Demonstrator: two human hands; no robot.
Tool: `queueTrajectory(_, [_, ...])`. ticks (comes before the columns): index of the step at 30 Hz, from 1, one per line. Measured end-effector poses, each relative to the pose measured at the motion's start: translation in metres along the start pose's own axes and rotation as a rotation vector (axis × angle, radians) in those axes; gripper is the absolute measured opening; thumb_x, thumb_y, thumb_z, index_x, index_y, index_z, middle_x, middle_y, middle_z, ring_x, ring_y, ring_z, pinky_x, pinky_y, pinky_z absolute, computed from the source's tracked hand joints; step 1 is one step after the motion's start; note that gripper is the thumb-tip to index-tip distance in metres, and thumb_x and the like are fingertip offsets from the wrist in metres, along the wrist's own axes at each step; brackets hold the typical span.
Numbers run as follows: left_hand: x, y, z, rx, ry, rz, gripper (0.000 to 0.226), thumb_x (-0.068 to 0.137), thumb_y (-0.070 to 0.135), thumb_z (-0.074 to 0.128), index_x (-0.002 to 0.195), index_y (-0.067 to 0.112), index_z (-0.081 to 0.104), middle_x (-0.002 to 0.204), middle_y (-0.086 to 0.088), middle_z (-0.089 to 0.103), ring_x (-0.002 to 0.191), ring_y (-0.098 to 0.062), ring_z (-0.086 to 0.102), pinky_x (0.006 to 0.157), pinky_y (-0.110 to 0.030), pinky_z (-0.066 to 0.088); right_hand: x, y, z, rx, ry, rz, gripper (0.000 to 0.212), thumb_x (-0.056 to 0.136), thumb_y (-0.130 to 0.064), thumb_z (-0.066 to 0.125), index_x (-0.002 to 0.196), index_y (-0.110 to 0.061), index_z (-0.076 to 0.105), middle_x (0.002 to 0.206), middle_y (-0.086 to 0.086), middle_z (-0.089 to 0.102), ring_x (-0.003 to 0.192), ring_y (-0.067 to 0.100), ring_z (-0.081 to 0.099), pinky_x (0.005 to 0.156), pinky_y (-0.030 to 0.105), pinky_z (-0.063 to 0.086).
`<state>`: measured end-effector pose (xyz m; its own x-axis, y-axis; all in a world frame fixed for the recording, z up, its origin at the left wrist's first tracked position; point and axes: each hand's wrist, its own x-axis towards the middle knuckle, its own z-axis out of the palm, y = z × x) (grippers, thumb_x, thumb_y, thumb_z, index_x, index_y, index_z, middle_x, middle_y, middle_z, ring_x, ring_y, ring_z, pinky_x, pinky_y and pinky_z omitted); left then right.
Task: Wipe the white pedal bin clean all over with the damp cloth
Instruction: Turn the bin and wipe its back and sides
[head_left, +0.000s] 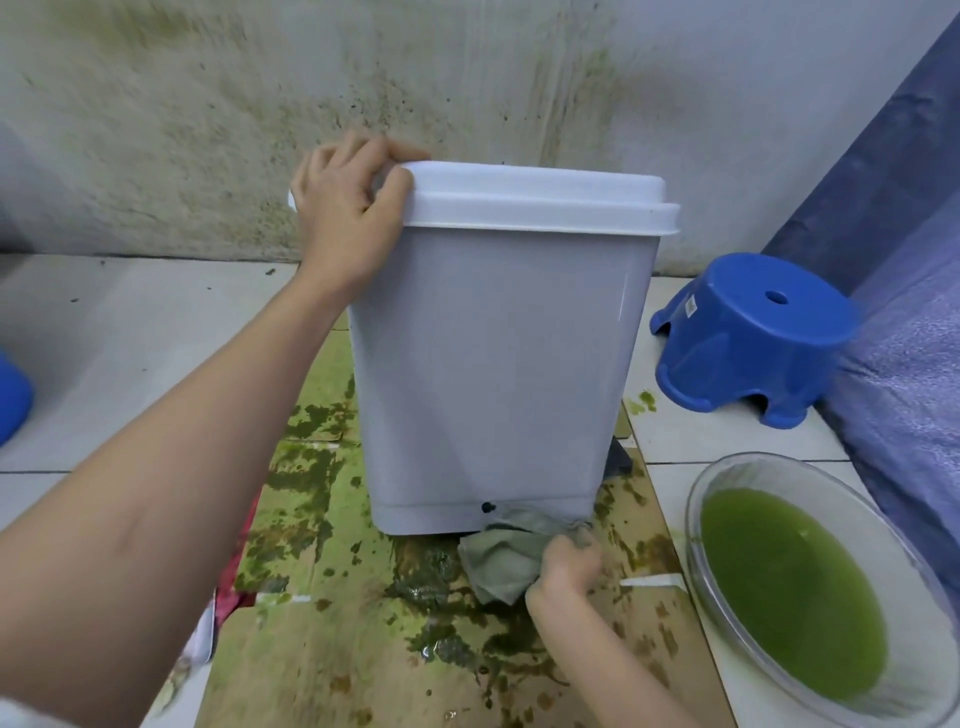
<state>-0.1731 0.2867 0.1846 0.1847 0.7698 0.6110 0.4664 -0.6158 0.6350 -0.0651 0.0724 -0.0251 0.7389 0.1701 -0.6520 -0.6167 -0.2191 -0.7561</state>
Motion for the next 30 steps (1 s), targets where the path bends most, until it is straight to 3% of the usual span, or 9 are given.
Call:
queueTrajectory(2, [0.000,0.000,-0.002,0.009,-0.007,0.001,0.032,0.088,0.025,0.041,0.105,0.030,0.067,0.096,0.018,0.050,0.109,-0.017,0.043,0.099,-0.025,0.021,-0.019,-0.011,-0.004,-0.022,-0.061,0.113,0.030,0.098,-0.001,0.037,0.124,0.001,0.053,0.117,0.015,0.056,0.091,0.026,0.051,0.082,0.035,0.045])
queueTrajectory(5, [-0.003,0.001,-0.003,0.011,-0.011,0.003,0.032,0.088,0.026,0.041,0.106,0.031,0.067,0.092,0.016,0.048,0.108,-0.019,0.043,0.100,-0.027,0.022,-0.042,-0.039,-0.003,-0.034,-0.049,-0.013,0.028,0.099,-0.009,0.040,0.123,-0.002,0.054,0.116,0.013,0.059,0.097,0.028,0.056,0.089,0.038,0.048])
queueTrajectory(10, [-0.005,0.002,-0.003,0.015,0.001,0.013,0.031,0.089,0.025,0.043,0.107,0.031,0.067,0.095,0.018,0.050,0.110,-0.019,0.043,0.095,-0.023,0.020,-0.082,-0.106,0.047,0.155,-0.103,-0.530,0.039,0.101,-0.015,0.036,0.141,-0.015,0.038,0.132,-0.001,0.048,0.118,0.013,0.049,0.099,0.025,0.039])
queueTrajectory(12, [-0.005,0.002,-0.003,0.021,-0.001,0.014,0.031,0.089,0.026,0.043,0.107,0.031,0.067,0.095,0.019,0.050,0.109,-0.018,0.043,0.093,-0.022,0.019,-0.096,-0.116,0.079,0.137,-0.147,-0.826,0.042,0.101,-0.018,0.033,0.143,-0.015,0.033,0.147,0.001,0.038,0.134,0.015,0.038,0.110,0.028,0.032])
queueTrajectory(15, [-0.003,-0.001,-0.002,0.028,0.007,0.027,0.033,0.088,0.028,0.042,0.108,0.031,0.067,0.095,0.018,0.050,0.110,-0.019,0.043,0.092,-0.021,0.020,-0.094,-0.084,0.111,-0.343,-0.330,-1.375,0.055,0.097,-0.019,0.032,0.150,-0.020,0.014,0.158,-0.010,0.001,0.146,0.014,0.007,0.119,0.038,0.000])
queueTrajectory(18, [0.000,-0.005,-0.001,0.025,-0.006,0.032,0.033,0.088,0.029,0.042,0.109,0.031,0.067,0.096,0.018,0.050,0.110,-0.019,0.043,0.091,-0.020,0.020,-0.049,-0.055,0.104,-0.932,-0.134,-1.886,0.074,0.086,-0.030,0.033,0.150,-0.024,-0.004,0.157,-0.009,-0.013,0.144,0.024,0.005,0.112,0.056,-0.002])
queueTrajectory(20, [0.000,-0.006,-0.001,0.010,-0.006,0.037,0.031,0.088,0.028,0.043,0.108,0.032,0.067,0.097,0.019,0.051,0.109,-0.015,0.042,0.092,-0.018,0.019,-0.016,-0.060,0.084,-0.928,0.028,-1.815,0.079,0.086,-0.026,0.040,0.149,-0.025,-0.006,0.156,-0.001,-0.003,0.144,0.026,0.011,0.112,0.060,0.003])
queueTrajectory(25, [-0.008,0.002,-0.001,0.003,0.024,0.047,0.032,0.087,0.030,0.041,0.105,0.032,0.067,0.096,0.021,0.052,0.103,-0.009,0.038,0.093,-0.022,0.019,0.004,-0.112,0.053,-0.196,0.120,-1.008,0.052,0.101,-0.029,0.029,0.150,-0.020,0.013,0.158,0.006,0.012,0.147,0.025,0.004,0.118,0.050,0.007])
queueTrajectory(30, [-0.009,0.004,-0.004,-0.050,-0.013,-0.008,0.039,0.086,0.038,0.032,0.101,0.033,0.068,0.098,0.020,0.056,0.106,-0.013,0.041,0.103,-0.032,0.026,-0.069,-0.119,0.110,-0.095,-0.007,-1.275,0.053,0.093,-0.010,0.037,0.145,-0.007,0.029,0.155,0.001,0.017,0.145,0.019,-0.001,0.119,0.037,0.006])
